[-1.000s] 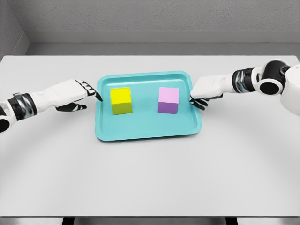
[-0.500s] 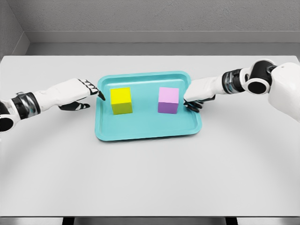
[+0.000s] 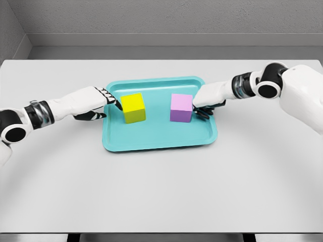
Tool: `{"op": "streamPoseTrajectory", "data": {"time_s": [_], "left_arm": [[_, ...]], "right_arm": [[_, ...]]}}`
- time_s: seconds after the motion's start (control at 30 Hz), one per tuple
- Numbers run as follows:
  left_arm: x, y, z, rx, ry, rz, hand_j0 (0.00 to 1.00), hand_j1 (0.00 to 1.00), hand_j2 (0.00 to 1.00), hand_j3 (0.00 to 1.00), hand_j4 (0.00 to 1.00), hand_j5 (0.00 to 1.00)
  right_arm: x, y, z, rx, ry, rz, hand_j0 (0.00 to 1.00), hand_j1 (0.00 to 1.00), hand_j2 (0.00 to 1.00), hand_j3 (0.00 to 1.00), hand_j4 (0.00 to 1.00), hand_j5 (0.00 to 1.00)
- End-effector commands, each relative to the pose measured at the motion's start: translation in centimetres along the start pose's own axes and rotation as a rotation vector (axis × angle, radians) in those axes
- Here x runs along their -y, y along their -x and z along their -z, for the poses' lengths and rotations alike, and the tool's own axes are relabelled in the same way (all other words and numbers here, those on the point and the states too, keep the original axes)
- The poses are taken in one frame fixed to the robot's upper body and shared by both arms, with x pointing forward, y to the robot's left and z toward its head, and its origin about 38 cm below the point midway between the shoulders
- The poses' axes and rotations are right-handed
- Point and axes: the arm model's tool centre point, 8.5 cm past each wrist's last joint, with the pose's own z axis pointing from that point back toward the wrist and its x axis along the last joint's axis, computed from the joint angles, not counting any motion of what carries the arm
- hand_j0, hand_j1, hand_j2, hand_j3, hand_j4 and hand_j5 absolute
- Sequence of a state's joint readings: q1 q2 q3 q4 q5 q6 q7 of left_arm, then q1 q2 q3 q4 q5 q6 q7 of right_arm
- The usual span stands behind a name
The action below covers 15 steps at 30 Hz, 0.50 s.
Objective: Push two cubes
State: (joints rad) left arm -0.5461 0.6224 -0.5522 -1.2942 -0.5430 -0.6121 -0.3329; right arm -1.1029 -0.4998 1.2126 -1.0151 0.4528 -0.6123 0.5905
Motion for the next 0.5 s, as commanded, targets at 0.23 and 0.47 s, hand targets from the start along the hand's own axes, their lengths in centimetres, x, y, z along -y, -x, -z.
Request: {"op": "streamPoseTrajectory", "data": {"time_s": [0.23, 0.47], "left_arm": [[0.3, 0.5, -0.2, -0.015, 0.004, -0.014, 0.66, 0.66, 0.66, 0.66, 0.66, 0.66], [-0.2, 1.5, 0.1, -0.037, 0.003, -0.026, 0.66, 0.66, 0.66, 0.66, 0.66, 0.66]], "right_arm": [[0.6, 0.0, 0.1, -0.001, 0.008, -0.002, 0.11, 0.11, 0.11, 0.11, 0.11, 0.11], [1.1, -0.4, 0.5, 0.011, 0.013, -0.008, 0.11, 0.11, 0.11, 0.11, 0.11, 0.11]]}}
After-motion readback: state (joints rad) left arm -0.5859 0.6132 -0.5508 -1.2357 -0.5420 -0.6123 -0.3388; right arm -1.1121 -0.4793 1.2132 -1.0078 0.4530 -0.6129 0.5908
